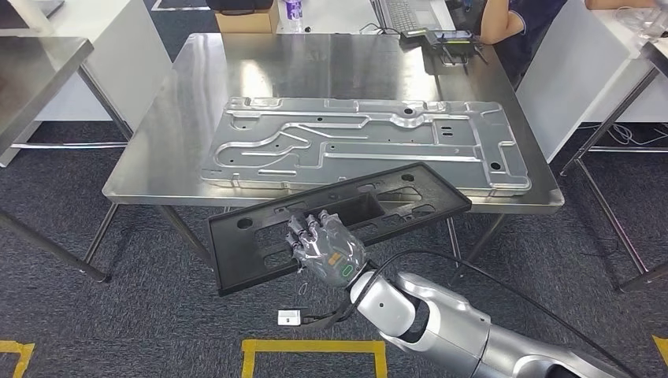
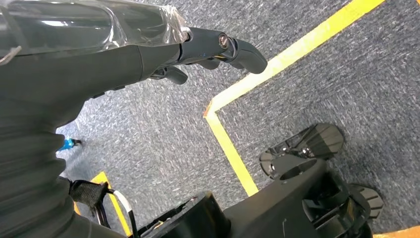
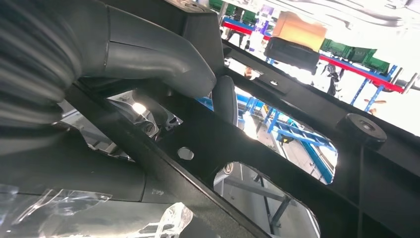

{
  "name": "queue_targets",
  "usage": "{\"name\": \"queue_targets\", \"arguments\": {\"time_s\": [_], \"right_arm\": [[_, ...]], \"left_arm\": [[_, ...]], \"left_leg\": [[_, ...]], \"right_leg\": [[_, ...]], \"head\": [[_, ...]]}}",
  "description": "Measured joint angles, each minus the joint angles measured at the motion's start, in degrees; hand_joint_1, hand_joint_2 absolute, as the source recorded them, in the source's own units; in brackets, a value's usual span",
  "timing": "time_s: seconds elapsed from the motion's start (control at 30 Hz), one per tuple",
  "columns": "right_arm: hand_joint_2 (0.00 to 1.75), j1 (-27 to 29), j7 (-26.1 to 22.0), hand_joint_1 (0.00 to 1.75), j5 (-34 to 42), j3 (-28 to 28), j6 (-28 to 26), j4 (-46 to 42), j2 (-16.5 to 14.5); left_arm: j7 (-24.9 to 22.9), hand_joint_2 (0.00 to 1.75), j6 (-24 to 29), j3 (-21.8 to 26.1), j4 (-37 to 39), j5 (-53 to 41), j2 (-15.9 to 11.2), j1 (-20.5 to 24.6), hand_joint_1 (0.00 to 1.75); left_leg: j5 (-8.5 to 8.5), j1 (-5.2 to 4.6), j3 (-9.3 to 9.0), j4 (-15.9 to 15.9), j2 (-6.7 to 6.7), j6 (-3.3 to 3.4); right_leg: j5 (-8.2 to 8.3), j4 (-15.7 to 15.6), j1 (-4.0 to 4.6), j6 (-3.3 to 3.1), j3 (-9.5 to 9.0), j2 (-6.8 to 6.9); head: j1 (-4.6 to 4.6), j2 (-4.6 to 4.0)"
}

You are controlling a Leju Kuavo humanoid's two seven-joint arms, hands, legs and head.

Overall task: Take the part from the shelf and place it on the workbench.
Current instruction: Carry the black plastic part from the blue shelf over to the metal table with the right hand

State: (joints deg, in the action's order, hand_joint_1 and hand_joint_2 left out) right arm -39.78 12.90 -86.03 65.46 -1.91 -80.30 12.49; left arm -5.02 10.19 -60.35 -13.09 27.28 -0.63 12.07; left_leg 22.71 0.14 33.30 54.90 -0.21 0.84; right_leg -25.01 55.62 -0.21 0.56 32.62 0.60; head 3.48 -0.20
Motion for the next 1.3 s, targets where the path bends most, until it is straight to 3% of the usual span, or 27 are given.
{"name": "queue_targets", "arguments": {"time_s": [0.13,0.43,0.5,0.57,0.63,0.7,0.73,0.77,0.83,0.87,0.93,1.0,1.07,1.1,1.2,1.23,1.27,1.3], "right_arm": [[1.75,0.0,0.2,1.75,0.0,0.0,0.5,0.0,0.0],[1.75,0.0,0.6,1.75,-0.1,0.0,1.1,0.0,0.0],[1.75,-0.1,0.7,1.75,-0.1,-0.1,1.2,-0.1,-0.1],[1.75,-0.3,0.7,1.75,-0.1,-0.3,1.3,-0.2,-0.1],[1.75,-0.6,0.8,1.75,-0.1,-0.4,1.5,-0.2,0.0],[1.75,-0.5,0.8,1.75,-0.1,-0.3,1.6,-0.2,0.0],[1.75,-0.4,0.8,1.75,-0.1,-0.2,1.7,-0.2,0.1],[1.75,-0.2,0.7,1.75,-0.1,-0.2,1.7,-0.2,0.1],[1.75,-0.2,0.7,1.75,-0.1,-0.2,1.8,-0.2,0.2],[1.75,-0.3,0.7,1.75,-0.1,-0.2,1.9,-0.2,0.2],[1.75,-0.2,0.6,1.75,-0.1,-0.1,2.2,-0.3,0.3],[1.75,-0.1,0.5,1.75,-0.1,-0.1,2.4,-0.4,0.3],[1.75,-0.2,0.4,1.75,-0.1,-0.1,2.5,-0.4,0.3],[1.75,-0.4,0.4,1.75,-0.1,-0.1,2.5,-0.5,0.3],[1.75,-0.6,0.3,1.75,-0.1,0.0,2.5,-0.5,0.2],[1.75,-0.6,0.2,1.75,-0.1,0.1,2.6,-0.5,0.2],[1.75,-0.6,0.2,1.75,-0.1,0.1,2.6,-0.5,0.2],[1.75,-0.7,0.2,1.75,-0.1,0.1,2.6,-0.6,0.2]], "left_arm": [[-0.6,1.75,0.0,0.0,0.0,0.0,0.0,0.0,0.0],[-0.7,1.75,-0.2,0.0,0.0,-0.6,0.0,-0.1,0.0],[-0.7,1.75,-0.2,0.0,0.0,-0.7,0.0,0.0,0.0],[-0.5,1.75,-0.2,0.0,0.0,-0.9,0.1,0.0,0.0],[-0.4,1.75,-0.2,0.0,0.0,-1.1,0.2,0.1,0.0],[-0.4,1.75,-0.2,0.0,0.0,-1.3,0.2,0.3,0.0],[-0.4,1.75,-0.2,0.0,0.0,-1.3,0.2,0.3,0.0],[-0.4,1.75,-0.2,0.0,0.0,-1.3,0.2,0.2,0.0],[-0.4,1.75,-0.2,0.0,0.0,-1.4,0.2,0.2,0.0],[-0.4,1.75,-0.1,0.0,0.0,-1.4,0.0,0.3,0.0],[-0.5,1.75,0.0,0.0,0.0,-1.4,-0.2,0.4,0.0],[-0.6,1.75,0.0,0.0,0.0,-1.3,-0.2,0.3,0.0],[-0.5,1.75,0.0,0.0,0.0,-1.2,-0.2,0.0,0.0],[-0.5,1.75,0.0,0.0,0.0,-1.2,-0.1,-0.1,0.0],[-0.4,1.75,0.0,0.0,0.0,-1.2,0.0,-0.1,0.0],[-0.4,1.75,0.0,0.0,0.0,-1.1,0.0,0.0,0.0],[-0.3,1.75,0.0,0.0,0.0,-1.1,0.0,0.0,0.0],[-0.3,1.75,0.0,0.0,0.0,-1.1,0.0,-0.1,0.0]], "left_leg": [[0.07,-0.04,0.01,0.0,-0.04,0.24],[0.07,0.03,0.0,0.1,-0.03,0.29],[-0.18,0.18,-0.61,-0.9,-0.04,1.04],[-1.22,0.68,-2.51,-3.6,-0.08,2.07],[-2.07,1.24,-4.07,-5.6,-0.11,2.35],[-1.98,1.63,-4.38,-5.8,-0.24,2.07],[-1.76,1.9,-4.4,-5.6,-0.38,1.73],[-1.48,2.25,-4.4,-5.3,-0.55,1.26],[-0.38,3.03,-4.2,-3.9,-0.88,-0.2],[0.24,3.24,-3.88,-3.0,-1.02,-1.0],[1.12,3.03,-2.9,-1.4,-1.17,-2.13],[1.37,2.97,-2.31,-0.8,-1.18,-2.55],[2.51,3.17,-1.31,1.2,-0.79,-2.59],[3.84,3.11,0.12,4.1,-0.5,-2.46],[8.2,2.31,7.06,16.8,-0.06,-1.57],[8.29,2.02,8.46,18.8,-0.07,-1.17],[7.26,1.69,8.67,18.4,-0.07,-0.63],[5.28,1.25,7.73,15.7,-0.07,0.09]], "right_leg": [[0.1,-0.2,-0.03,0.45,-0.13,0.09],[0.14,-0.3,-0.07,0.54,-0.15,0.11],[0.41,-1.2,-0.09,1.12,-0.7,0.21],[-0.28,-0.8,-0.09,1.82,-1.05,0.04],[-3.08,4.9,-0.36,2.29,1.31,-0.38],[-5.39,11.8,-1.06,3.07,5.12,-0.55],[-5.16,12.9,-1.47,3.52,6.04,-0.54],[-3.84,11.6,-1.88,4.01,5.79,-0.54],[0.02,4.6,-2.72,5.33,2.69,-0.74],[1.15,2.0,-3.07,5.9,1.51,-1.05],[1.02,0.9,-3.38,5.4,1.35,-1.7],[0.64,1.7,-3.38,3.77,2.16,-1.76],[0.42,2.1,-3.1,2.92,2.26,-1.66],[0.31,2.1,-2.92,2.59,2.18,-1.6],[-0.1,2.1,-2.19,1.58,1.89,-1.39],[-0.26,2.1,-1.83,1.28,1.7,-1.36],[-0.44,2.1,-1.46,1.05,1.42,-1.36],[-0.64,2.0,-1.1,0.84,1.05,-1.37]], "head": [[0.0,0.01],[0.0,0.0],[0.04,0.01],[-0.03,0.02],[-0.19,0.01],[-0.26,0.0],[-0.27,0.0],[-0.28,0.0],[-0.3,0.0],[-0.43,0.0],[-0.4,0.0],[-0.1,0.01],[0.12,0.01],[0.19,0.01],[0.33,0.0],[0.35,0.0],[0.35,0.0],[0.36,0.01]]}}
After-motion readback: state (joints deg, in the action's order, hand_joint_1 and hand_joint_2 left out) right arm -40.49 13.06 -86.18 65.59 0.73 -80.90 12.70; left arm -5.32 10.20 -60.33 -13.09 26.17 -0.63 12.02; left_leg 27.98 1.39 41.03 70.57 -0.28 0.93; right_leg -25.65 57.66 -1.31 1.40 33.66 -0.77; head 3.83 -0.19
